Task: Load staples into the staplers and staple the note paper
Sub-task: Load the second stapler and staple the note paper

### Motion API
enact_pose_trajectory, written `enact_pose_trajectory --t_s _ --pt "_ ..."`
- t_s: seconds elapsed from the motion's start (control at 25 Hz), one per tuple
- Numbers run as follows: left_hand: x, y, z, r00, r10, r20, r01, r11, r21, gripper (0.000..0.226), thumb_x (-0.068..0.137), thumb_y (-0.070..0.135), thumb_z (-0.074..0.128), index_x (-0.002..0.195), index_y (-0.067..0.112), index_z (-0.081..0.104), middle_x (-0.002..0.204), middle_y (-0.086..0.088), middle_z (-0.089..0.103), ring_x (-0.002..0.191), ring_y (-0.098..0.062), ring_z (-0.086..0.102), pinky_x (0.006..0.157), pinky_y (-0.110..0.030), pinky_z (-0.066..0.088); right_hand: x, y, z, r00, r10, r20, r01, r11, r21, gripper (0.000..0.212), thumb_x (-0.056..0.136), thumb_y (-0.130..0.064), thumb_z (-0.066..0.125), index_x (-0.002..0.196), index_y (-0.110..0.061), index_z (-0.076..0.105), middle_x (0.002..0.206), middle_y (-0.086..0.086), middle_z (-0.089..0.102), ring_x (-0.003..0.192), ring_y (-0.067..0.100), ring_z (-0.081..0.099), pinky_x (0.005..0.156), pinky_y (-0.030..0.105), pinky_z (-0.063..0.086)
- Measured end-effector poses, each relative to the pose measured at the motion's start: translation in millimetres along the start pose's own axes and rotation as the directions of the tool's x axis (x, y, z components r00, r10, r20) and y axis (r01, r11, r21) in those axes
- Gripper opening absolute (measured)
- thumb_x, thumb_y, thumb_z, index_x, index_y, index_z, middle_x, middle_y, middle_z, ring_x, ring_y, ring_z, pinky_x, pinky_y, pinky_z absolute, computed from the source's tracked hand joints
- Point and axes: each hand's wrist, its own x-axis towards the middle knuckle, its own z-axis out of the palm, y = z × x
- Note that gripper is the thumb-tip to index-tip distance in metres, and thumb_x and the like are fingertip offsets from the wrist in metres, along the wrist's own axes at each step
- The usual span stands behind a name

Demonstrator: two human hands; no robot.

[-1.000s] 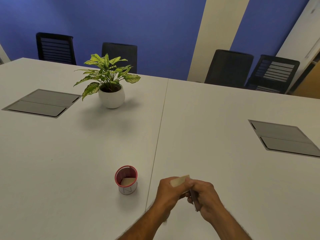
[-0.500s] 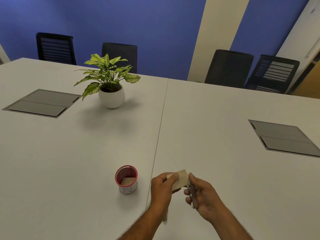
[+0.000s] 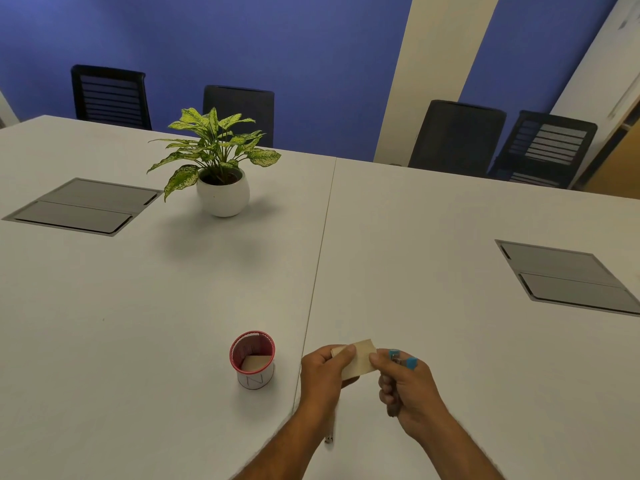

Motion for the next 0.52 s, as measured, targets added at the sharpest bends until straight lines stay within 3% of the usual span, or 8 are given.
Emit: enact_pose_trajectory --t_s 0.08,0.16,0.24,0.32,0.4,0.48,0.52 --pt "0 0 -1 0.999 -0.002 0.034 0.002 1.000 0.017 0.014 0.090 0.017 0.069 0.100 0.009 0.073 0.103 -0.011 0.072 0.101 -0.030 0.067 0.083 -0.038 0.061 0 -1 0 0.996 -0.088 -0.013 0.088 0.996 -0.028 0.016 0.082 -0.011 0.077 0.094 -0.002 0.071 0.050 0.004 0.046 0.041 0.015 0.038 0.037 0.022 0.033" --pt "1 -1 0 1.000 0.027 0.014 -0.028 0.995 0.093 0.020 0.089 0.024 0.071 0.107 0.015 0.071 0.106 -0.005 0.071 0.103 -0.026 0.066 0.088 -0.040 0.060 -2 0 2 0.970 -0.237 -0.048 0.227 0.961 -0.156 0.004 0.083 -0.013 0.077 0.086 -0.012 0.074 0.050 0.000 0.052 0.044 0.014 0.043 0.041 0.024 0.038" --pt "1 -2 2 0.994 0.069 -0.083 -0.051 0.978 0.200 0.032 0.085 0.033 0.075 0.113 0.024 0.064 0.108 0.003 0.066 0.102 -0.019 0.064 0.085 -0.034 0.058 -3 3 5 0.877 -0.474 -0.076 0.414 0.827 -0.381 0.012 0.084 -0.017 0.077 0.076 -0.025 0.074 0.058 -0.007 0.065 0.051 0.010 0.055 0.049 0.022 0.046" --pt "0 -1 4 0.987 0.068 -0.144 -0.039 0.981 0.192 0.033 0.083 0.040 0.075 0.110 0.024 0.063 0.103 0.000 0.065 0.095 -0.019 0.065 0.074 -0.028 0.058 -2 9 4 0.703 -0.711 0.003 0.593 0.585 -0.553 0.024 0.082 -0.013 0.077 0.076 -0.034 0.070 0.071 -0.016 0.071 0.065 0.010 0.066 0.056 0.021 0.055" --pt "0 0 5 0.996 -0.010 -0.089 0.015 0.998 0.059 0.028 0.086 0.041 0.072 0.101 0.018 0.070 0.091 -0.007 0.072 0.081 -0.021 0.071 0.066 -0.026 0.060 1 15 -3 0.459 -0.865 0.204 0.701 0.211 -0.682 0.023 0.075 -0.007 0.083 0.086 -0.025 0.074 0.074 -0.014 0.073 0.063 0.012 0.067 0.056 0.024 0.059" --pt "-2 4 6 0.998 -0.058 -0.002 0.058 0.998 -0.019 0.026 0.088 0.038 0.070 0.094 0.013 0.074 0.081 -0.010 0.076 0.070 -0.022 0.074 0.063 -0.027 0.061 5 22 -10 0.279 -0.873 0.401 0.666 -0.125 -0.735 0.031 0.063 -0.004 0.090 0.090 -0.009 0.077 0.073 -0.001 0.074 0.058 0.015 0.066 0.051 0.027 0.058" --pt "-3 5 6 0.998 -0.061 0.024 0.062 0.998 -0.033 0.023 0.090 0.034 0.069 0.094 0.012 0.074 0.079 -0.009 0.077 0.069 -0.023 0.075 0.062 -0.027 0.061 6 25 -13 0.249 -0.852 0.460 0.642 -0.211 -0.737 0.037 0.057 -0.004 0.092 0.091 -0.006 0.077 0.071 0.002 0.073 0.056 0.017 0.065 0.048 0.027 0.057"
